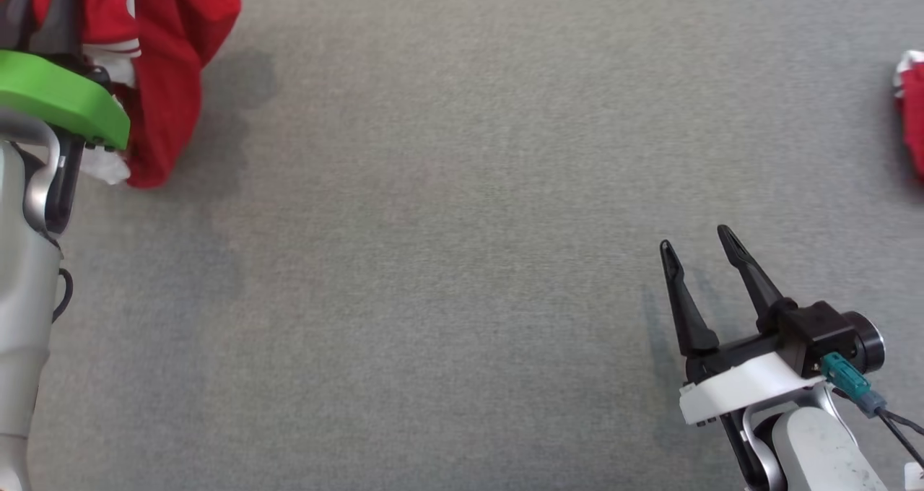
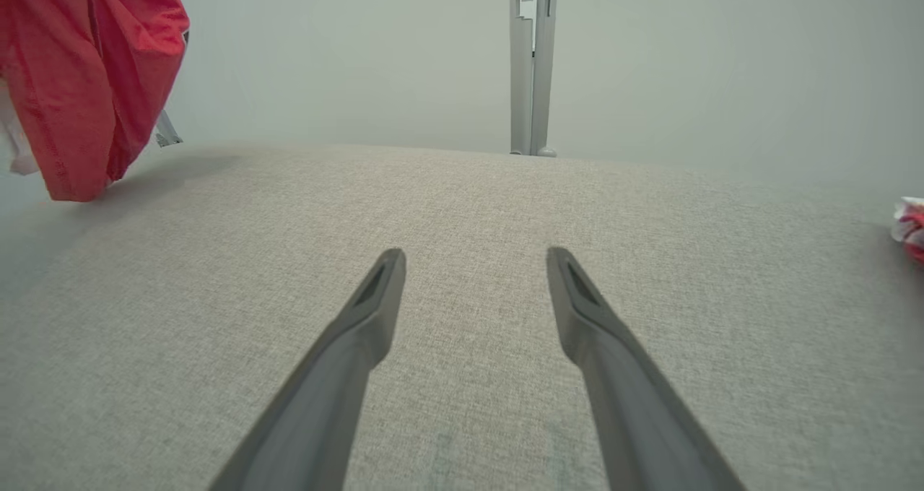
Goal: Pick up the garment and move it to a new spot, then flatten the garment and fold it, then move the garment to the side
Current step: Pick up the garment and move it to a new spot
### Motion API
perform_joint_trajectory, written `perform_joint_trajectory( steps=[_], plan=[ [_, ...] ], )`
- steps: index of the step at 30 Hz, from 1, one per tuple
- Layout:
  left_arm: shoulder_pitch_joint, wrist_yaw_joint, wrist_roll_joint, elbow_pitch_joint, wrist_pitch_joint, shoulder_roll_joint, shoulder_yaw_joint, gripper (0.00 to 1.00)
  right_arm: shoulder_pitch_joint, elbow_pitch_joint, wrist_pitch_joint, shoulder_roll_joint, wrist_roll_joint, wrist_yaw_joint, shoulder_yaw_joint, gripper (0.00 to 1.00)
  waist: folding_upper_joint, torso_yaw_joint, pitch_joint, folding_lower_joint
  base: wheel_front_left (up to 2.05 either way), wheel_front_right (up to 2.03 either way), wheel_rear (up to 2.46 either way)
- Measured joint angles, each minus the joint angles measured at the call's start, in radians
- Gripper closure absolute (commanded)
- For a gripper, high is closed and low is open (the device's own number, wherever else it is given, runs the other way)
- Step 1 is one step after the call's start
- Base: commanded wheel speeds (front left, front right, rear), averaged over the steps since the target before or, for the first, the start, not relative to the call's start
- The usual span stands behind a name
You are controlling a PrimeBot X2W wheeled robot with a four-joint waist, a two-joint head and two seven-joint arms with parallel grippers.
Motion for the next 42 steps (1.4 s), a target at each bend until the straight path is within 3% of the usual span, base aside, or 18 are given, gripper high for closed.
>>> perform_joint_trajectory(
  steps=[14, 22, 27, 35, 42],
  plan=[
    [0.122, 0.045, -0.023, -0.427, 0.190, -0.037, -0.079, 1.00, 0.047, -0.010, 0.000, 0.026, 0.000, 0.000, -0.043, 0.00, 0.0000, -0.200, -0.101, 0.0000, 0.00, 0.00, 0.00],
    [0.208, 0.067, -0.036, -0.527, 0.250, -0.071, -0.135, 1.00, 0.051, -0.011, 0.000, 0.035, 0.001, 0.000, -0.033, 0.00, 0.0000, -0.281, -0.125, 0.0000, 0.00, 0.00, 0.00],
    [0.265, 0.074, -0.007, -0.466, 0.241, -0.108, -0.208, 1.00, 0.050, -0.017, 0.000, 0.038, 0.002, 0.000, -0.028, 0.00, 0.0000, -0.311, -0.106, 0.0000, 0.00, 0.00, 0.00],
    [0.284, 0.094, -0.024, -0.165, 0.208, -0.216, -0.248, 1.00, 0.022, -0.021, 0.000, 0.034, 0.001, 0.000, -0.015, 0.00, 0.0000, -0.312, -0.029, 0.0000, 0.00, 0.00, 0.00],
    [0.213, 0.085, 0.006, 0.049, 0.135, -0.264, -0.282, 1.00, -0.008, -0.020, 0.000, 0.034, 0.001, 0.000, -0.003, 0.00, 0.0000, -0.310, 0.036, 0.0000, 0.00, 0.00, 0.00]
  ],
)
